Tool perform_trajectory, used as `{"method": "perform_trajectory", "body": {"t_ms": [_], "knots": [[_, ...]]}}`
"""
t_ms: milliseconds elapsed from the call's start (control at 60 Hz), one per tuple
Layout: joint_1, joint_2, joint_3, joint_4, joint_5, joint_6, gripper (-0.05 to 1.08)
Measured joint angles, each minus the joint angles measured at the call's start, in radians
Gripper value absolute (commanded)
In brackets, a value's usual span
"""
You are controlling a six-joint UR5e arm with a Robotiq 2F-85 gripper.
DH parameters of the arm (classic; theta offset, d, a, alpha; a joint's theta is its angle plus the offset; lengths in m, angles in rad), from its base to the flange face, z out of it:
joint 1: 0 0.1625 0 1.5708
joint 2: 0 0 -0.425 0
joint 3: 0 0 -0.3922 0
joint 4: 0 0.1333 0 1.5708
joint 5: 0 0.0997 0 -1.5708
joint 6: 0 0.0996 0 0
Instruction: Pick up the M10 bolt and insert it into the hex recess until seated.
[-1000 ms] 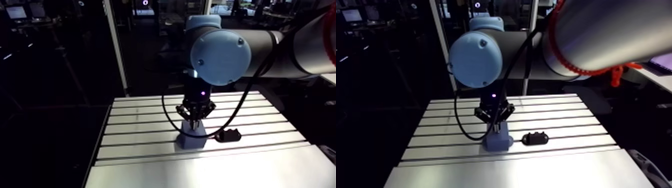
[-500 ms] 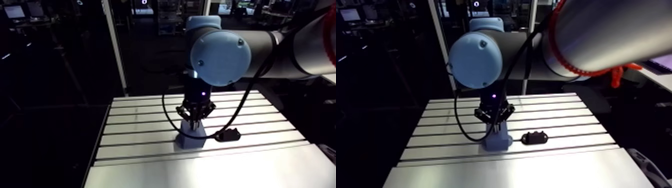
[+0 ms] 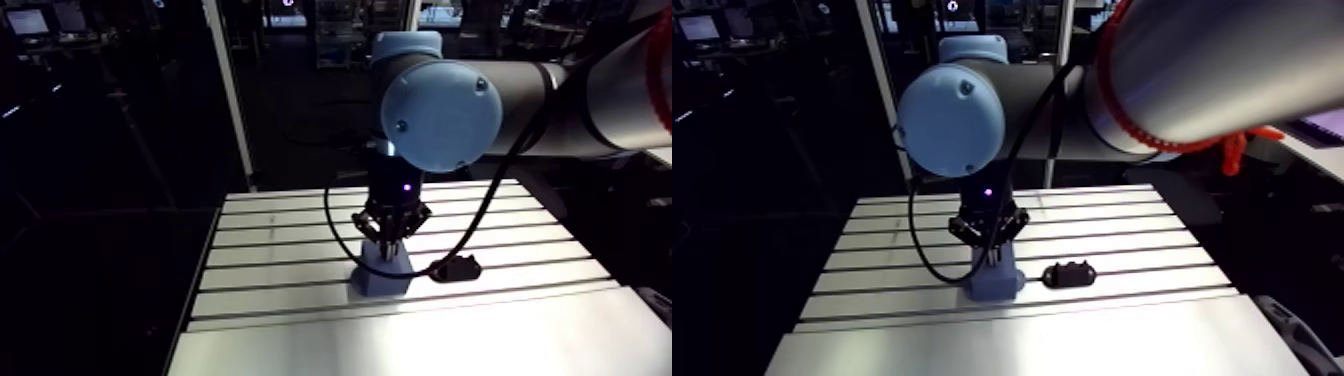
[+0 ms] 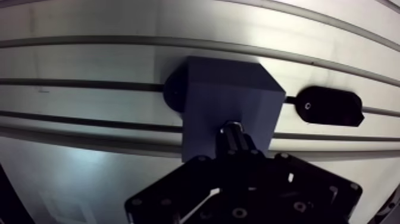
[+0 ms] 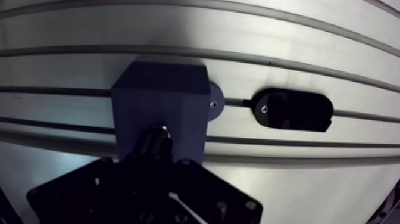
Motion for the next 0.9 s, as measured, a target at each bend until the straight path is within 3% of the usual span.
{"method": "perform_trajectory", "body": {"t_ms": [500, 900], "knots": [[0.0, 0.0, -0.002, 0.0, 0.001, -0.008, 1.08], [0.002, -0.016, -0.027, 0.019, 0.016, -0.01, 1.08]]}}
